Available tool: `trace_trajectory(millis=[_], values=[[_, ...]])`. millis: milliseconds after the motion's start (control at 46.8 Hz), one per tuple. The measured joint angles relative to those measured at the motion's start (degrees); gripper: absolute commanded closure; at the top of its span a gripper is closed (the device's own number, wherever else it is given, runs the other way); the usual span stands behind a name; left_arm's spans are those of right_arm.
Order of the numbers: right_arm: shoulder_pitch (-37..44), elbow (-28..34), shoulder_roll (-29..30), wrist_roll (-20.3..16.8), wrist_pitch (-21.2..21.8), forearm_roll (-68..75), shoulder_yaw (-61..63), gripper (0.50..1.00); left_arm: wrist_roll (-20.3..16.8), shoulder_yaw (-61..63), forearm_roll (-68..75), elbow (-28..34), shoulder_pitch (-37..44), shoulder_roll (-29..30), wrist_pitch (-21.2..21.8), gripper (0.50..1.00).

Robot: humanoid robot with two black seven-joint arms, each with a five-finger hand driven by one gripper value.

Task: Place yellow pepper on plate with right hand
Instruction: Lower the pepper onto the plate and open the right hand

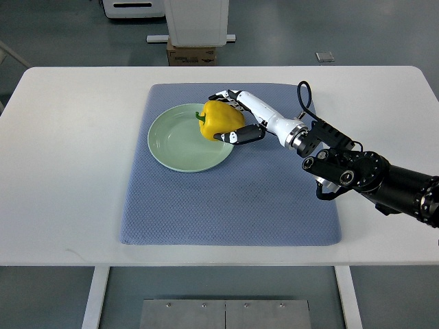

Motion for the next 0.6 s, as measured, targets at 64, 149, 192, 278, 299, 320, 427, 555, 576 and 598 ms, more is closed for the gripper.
trace_trajectory(millis=[64,149,192,278,299,320,427,555,576,598], values=[[0.00,0.01,0.00,0.00,0.00,0.03,0.00,0.578,0.00,0.00,0.00,0.00,0.00,0.00,0.00,0.500],[0.00,0.01,0.00,0.00,0.00,0.05,0.00,0.534,0.00,0.00,0.00,0.00,-0.04,0.00,0.00,0.500],[0.00,0.01,0.00,0.00,0.00,0.05,0.00,0.530,0.00,0.00,0.00,0.00,-0.04,0.00,0.00,0.500],[0.00,0.02,0.00,0.00,0.00,0.12,0.01,0.525,0.00,0.00,0.00,0.00,-0.01,0.00,0.02,0.500],[0.00,0.02,0.00,0.00,0.00,0.13,0.01,0.525,0.00,0.00,0.00,0.00,-0.01,0.00,0.02,0.500],[0.00,0.02,0.00,0.00,0.00,0.17,0.01,0.525,0.00,0.00,0.00,0.00,-0.01,0.00,0.02,0.500],[0.00,0.02,0.00,0.00,0.00,0.19,0.01,0.519,0.00,0.00,0.00,0.00,0.00,0.00,0.03,0.500],[0.00,0.02,0.00,0.00,0.00,0.19,0.16,0.507,0.00,0.00,0.00,0.00,-0.01,0.00,0.03,0.500],[0.01,0.02,0.00,0.00,0.00,0.19,0.35,0.505,0.00,0.00,0.00,0.00,-0.01,0.00,0.03,0.500],[0.01,0.02,0.00,0.00,0.00,0.24,0.87,0.505,0.00,0.00,0.00,0.00,-0.01,0.00,0.03,0.500]])
